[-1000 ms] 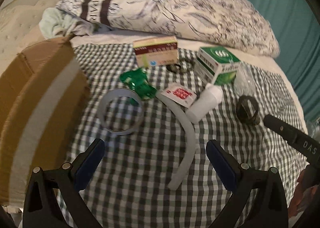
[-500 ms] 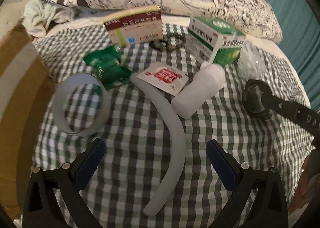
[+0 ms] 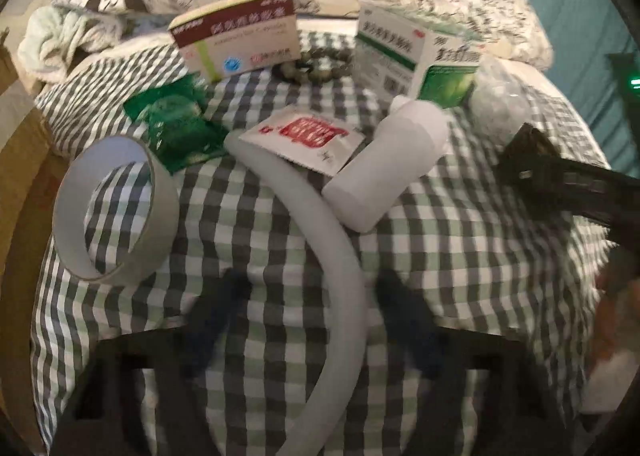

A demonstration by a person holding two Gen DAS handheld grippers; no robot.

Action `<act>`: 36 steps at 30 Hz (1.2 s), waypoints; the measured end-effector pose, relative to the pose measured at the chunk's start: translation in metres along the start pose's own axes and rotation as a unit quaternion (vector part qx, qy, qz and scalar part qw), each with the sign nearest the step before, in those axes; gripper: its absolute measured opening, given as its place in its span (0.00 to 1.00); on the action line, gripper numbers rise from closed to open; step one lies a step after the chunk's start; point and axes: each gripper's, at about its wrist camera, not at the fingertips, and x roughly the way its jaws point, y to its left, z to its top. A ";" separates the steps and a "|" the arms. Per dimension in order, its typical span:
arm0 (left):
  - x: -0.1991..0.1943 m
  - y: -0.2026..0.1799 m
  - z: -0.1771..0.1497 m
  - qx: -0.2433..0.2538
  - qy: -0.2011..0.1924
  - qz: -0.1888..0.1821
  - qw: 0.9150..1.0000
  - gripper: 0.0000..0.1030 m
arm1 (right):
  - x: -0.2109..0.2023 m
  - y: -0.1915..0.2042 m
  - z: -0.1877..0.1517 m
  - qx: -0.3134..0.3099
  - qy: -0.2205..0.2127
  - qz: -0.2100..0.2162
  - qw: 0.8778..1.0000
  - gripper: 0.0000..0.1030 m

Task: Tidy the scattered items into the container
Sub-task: 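Grasp the white curved tube with the left tool while the right tool grasps the black ring, then carry the tube and ring to the box while the right tool releases the ring inside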

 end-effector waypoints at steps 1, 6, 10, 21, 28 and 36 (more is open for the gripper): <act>-0.001 0.000 0.000 0.006 -0.002 -0.001 1.000 0.39 | 0.003 -0.002 0.000 0.004 0.001 0.002 1.000 0.64; -0.011 0.000 -0.001 0.012 -0.005 -0.011 1.000 0.15 | 0.000 -0.006 0.001 0.007 -0.010 -0.010 1.000 0.33; -0.022 0.001 -0.001 0.009 -0.012 -0.011 1.000 0.13 | -0.012 -0.017 -0.003 0.025 -0.017 0.015 0.999 0.26; -0.060 -0.002 -0.005 0.000 -0.039 -0.017 0.999 0.13 | -0.056 -0.012 -0.033 0.010 -0.035 0.028 0.999 0.26; -0.092 0.000 -0.004 -0.008 -0.071 -0.022 0.997 0.13 | -0.098 0.006 -0.046 -0.014 -0.060 0.050 0.997 0.26; -0.138 0.012 -0.004 -0.020 -0.109 -0.016 0.994 0.13 | -0.148 0.036 -0.056 -0.040 -0.094 0.079 0.992 0.26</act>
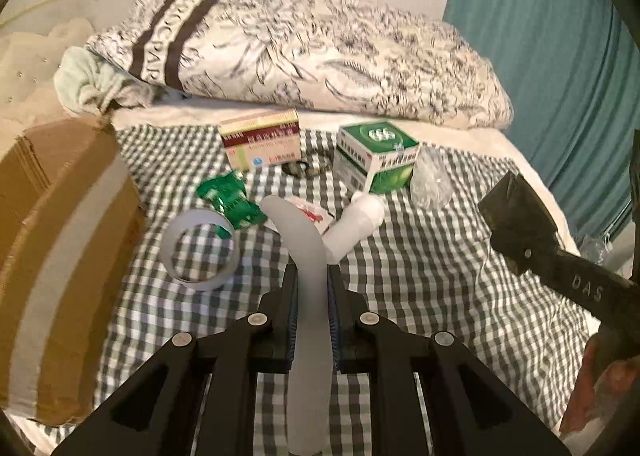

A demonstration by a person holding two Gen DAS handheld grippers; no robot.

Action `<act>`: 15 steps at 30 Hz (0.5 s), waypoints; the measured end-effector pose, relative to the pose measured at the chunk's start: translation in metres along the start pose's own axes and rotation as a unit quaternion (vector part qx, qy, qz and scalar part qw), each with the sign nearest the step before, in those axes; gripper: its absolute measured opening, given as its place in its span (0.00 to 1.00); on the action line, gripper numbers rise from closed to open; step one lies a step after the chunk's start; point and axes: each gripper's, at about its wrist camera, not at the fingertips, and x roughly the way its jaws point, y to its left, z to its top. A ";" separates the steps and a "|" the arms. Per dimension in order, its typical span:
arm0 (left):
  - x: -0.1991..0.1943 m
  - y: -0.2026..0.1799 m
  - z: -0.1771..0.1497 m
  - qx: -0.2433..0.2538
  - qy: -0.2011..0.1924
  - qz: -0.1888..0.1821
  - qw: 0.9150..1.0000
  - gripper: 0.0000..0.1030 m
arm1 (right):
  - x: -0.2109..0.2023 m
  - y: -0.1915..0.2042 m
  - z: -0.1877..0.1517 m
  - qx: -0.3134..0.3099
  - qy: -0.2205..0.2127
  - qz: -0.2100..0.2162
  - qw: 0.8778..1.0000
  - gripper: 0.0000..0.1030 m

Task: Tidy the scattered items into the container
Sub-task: 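Carry the tube and ring to the box while the right tool releases the ring inside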

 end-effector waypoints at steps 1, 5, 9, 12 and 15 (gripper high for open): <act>-0.005 0.001 0.001 -0.001 -0.004 0.002 1.000 0.13 | -0.006 0.006 -0.001 -0.005 -0.003 0.004 1.000 0.26; -0.026 0.009 0.004 -0.008 -0.020 0.008 1.000 0.13 | -0.025 0.029 -0.004 -0.021 -0.012 0.017 1.000 0.26; -0.045 0.019 0.006 -0.016 -0.031 0.007 0.999 0.13 | -0.039 0.047 -0.007 -0.034 -0.018 0.025 0.999 0.26; -0.059 0.027 0.008 -0.018 -0.041 0.010 0.999 0.13 | -0.049 0.060 -0.009 -0.042 -0.022 0.032 0.998 0.26; -0.071 0.036 0.011 -0.021 -0.048 0.014 0.999 0.13 | -0.058 0.074 -0.010 -0.051 -0.027 0.035 0.998 0.26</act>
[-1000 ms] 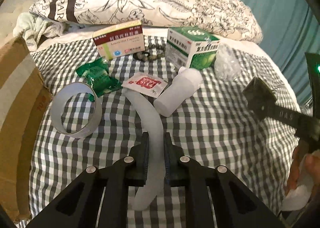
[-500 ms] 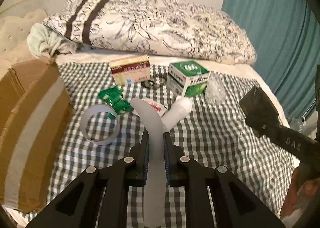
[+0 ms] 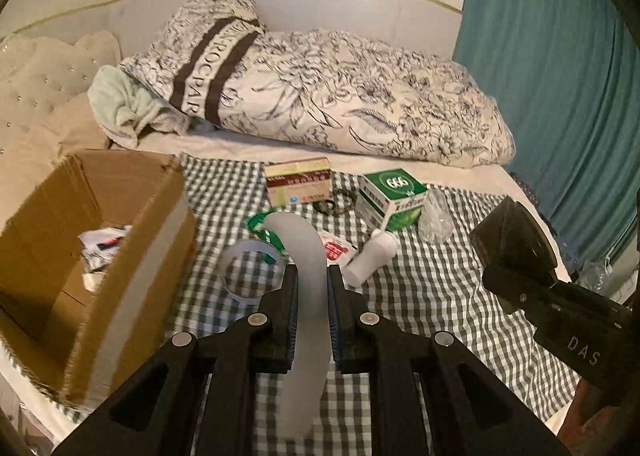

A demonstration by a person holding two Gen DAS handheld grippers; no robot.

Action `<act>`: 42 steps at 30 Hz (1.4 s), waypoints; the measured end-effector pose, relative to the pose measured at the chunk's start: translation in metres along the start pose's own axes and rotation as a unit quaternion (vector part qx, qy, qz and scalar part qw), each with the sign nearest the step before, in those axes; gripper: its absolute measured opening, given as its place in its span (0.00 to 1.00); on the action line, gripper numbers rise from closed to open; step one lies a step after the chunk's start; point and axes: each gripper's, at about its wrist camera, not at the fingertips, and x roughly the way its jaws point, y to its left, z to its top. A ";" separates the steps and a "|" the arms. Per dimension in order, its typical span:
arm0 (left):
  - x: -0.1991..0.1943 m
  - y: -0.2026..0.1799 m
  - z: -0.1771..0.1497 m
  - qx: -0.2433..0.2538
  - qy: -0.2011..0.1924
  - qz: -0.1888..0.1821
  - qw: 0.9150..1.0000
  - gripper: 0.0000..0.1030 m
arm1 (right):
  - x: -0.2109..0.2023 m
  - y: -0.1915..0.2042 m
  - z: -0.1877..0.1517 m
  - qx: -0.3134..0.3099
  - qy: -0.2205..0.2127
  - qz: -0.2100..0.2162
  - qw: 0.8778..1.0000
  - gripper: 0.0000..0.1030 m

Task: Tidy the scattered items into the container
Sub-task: 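Carry the tube and ring to the box while the right tool releases the ring inside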

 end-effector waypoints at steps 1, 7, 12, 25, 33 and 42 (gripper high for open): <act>-0.003 0.003 0.001 -0.002 -0.002 0.001 1.000 0.13 | -0.002 0.005 0.001 -0.003 0.000 0.001 1.000 0.26; -0.025 0.033 0.012 -0.015 -0.016 0.015 1.000 0.13 | -0.008 0.041 0.008 -0.026 -0.005 0.016 1.000 0.26; -0.038 0.065 0.023 -0.032 -0.026 0.032 0.999 0.13 | -0.005 0.081 0.016 -0.053 -0.005 0.036 0.998 0.26; -0.055 0.160 0.037 -0.082 -0.032 0.079 0.993 0.13 | 0.022 0.195 0.027 -0.126 0.012 0.095 0.987 0.26; -0.041 0.206 0.027 -0.110 -0.011 0.103 0.989 0.13 | 0.060 0.249 0.029 -0.154 0.040 0.127 0.979 0.26; -0.018 0.233 0.017 -0.131 0.013 0.110 0.985 0.13 | 0.105 0.281 0.025 -0.178 0.076 0.137 0.971 0.26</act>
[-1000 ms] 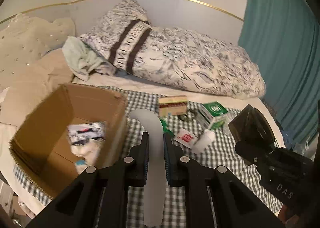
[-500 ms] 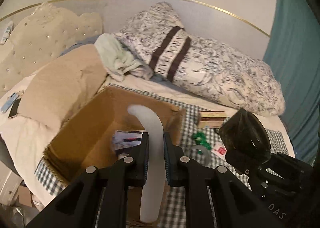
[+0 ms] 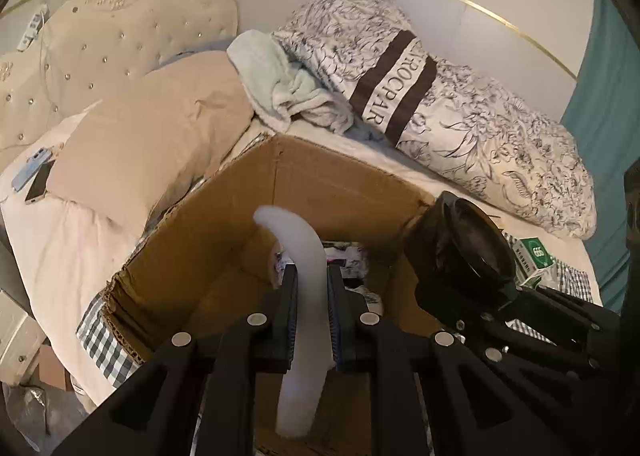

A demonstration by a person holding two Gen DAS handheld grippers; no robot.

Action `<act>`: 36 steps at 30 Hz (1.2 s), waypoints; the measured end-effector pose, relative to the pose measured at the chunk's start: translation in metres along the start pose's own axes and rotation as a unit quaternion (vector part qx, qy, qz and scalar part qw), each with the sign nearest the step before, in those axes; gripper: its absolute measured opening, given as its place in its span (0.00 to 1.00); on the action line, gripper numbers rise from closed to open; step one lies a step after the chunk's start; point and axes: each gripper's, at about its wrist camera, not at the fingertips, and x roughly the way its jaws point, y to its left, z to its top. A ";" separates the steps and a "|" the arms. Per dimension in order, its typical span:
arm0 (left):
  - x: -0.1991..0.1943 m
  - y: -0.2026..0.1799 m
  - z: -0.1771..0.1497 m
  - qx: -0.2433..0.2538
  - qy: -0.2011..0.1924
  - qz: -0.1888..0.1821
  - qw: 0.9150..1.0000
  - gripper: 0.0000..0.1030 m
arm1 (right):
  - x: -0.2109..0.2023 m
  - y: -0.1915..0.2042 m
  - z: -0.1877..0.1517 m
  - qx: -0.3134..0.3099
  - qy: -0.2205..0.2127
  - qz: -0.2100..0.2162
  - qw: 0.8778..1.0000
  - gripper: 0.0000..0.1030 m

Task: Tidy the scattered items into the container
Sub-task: 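Carry the tube and ring to the box while the right tool releases the ring inside, then lower the white curved tube into the box and open the left tool, then grasp the white tape roll with the left tool while the right tool grasps the white cap-shaped item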

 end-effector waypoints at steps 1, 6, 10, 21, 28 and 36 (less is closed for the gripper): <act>0.003 0.002 0.000 -0.002 0.003 0.001 1.000 0.13 | 0.005 0.000 0.001 0.000 0.003 0.000 1.000 0.26; 0.021 0.010 -0.002 -0.012 0.029 0.001 1.000 0.13 | 0.022 -0.003 0.001 0.000 0.017 -0.002 1.000 0.26; 0.030 0.012 -0.005 -0.019 0.039 0.002 0.999 0.16 | 0.029 -0.005 0.001 0.000 0.022 0.002 1.000 0.26; 0.022 0.017 -0.006 -0.044 0.029 0.022 0.998 0.79 | 0.019 -0.017 0.002 0.015 0.005 -0.012 1.000 0.39; 0.017 0.004 -0.009 -0.045 0.035 0.018 0.998 0.82 | -0.004 -0.042 -0.007 0.049 -0.010 -0.021 0.999 0.40; -0.001 -0.037 -0.011 -0.025 0.028 0.010 0.999 0.82 | -0.039 -0.086 -0.026 0.089 -0.021 -0.043 0.995 0.40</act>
